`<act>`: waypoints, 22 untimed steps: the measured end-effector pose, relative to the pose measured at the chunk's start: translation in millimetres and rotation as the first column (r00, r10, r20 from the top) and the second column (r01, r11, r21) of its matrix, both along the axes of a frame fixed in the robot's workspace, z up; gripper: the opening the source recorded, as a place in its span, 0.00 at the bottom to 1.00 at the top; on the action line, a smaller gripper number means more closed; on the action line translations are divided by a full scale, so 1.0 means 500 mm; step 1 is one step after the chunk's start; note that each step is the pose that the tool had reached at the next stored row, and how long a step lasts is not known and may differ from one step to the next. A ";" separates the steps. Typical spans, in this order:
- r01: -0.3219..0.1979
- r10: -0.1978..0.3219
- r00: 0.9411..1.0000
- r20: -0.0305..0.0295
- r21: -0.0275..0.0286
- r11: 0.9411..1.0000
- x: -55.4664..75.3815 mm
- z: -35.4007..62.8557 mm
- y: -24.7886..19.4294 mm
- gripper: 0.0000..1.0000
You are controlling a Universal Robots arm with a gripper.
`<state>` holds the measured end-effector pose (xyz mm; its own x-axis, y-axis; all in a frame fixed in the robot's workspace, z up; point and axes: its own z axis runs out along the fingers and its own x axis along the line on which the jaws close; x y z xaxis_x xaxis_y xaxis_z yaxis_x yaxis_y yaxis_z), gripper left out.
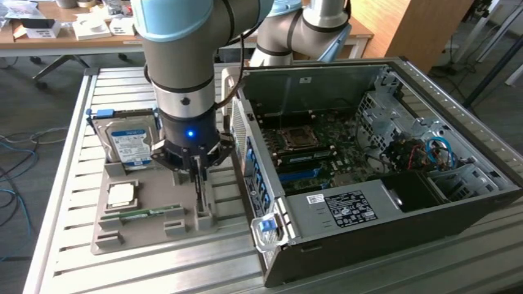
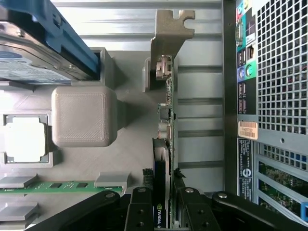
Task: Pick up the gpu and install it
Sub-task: 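Pick up the gpu and move the gpu toward the slot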
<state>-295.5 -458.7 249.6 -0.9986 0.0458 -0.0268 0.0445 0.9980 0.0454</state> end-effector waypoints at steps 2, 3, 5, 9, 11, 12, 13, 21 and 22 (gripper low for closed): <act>-0.002 0.002 1.000 0.000 0.000 1.000 0.000 0.014 0.0000 0.26; -0.002 0.002 1.000 0.000 0.000 1.000 0.000 0.022 0.0000 0.26; -0.004 0.004 1.000 0.000 0.000 1.000 0.000 0.039 0.0000 0.26; -0.009 0.009 1.000 0.000 0.000 1.000 0.000 0.073 0.0000 0.26; -0.011 0.011 1.000 0.000 0.000 1.000 0.000 0.091 0.0000 0.26; -0.012 0.012 1.000 0.000 0.000 1.000 0.000 0.099 0.0000 0.26; -0.013 0.013 1.000 0.000 0.000 1.000 0.000 0.107 0.0000 0.26; -0.015 0.015 1.000 0.000 0.000 1.000 0.000 0.178 0.0000 0.26; -0.016 0.016 1.000 0.000 0.000 1.000 0.000 0.187 0.0000 0.26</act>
<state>-295.5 -458.7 343.2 -0.9992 0.0302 -0.0268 0.0290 0.9985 0.0455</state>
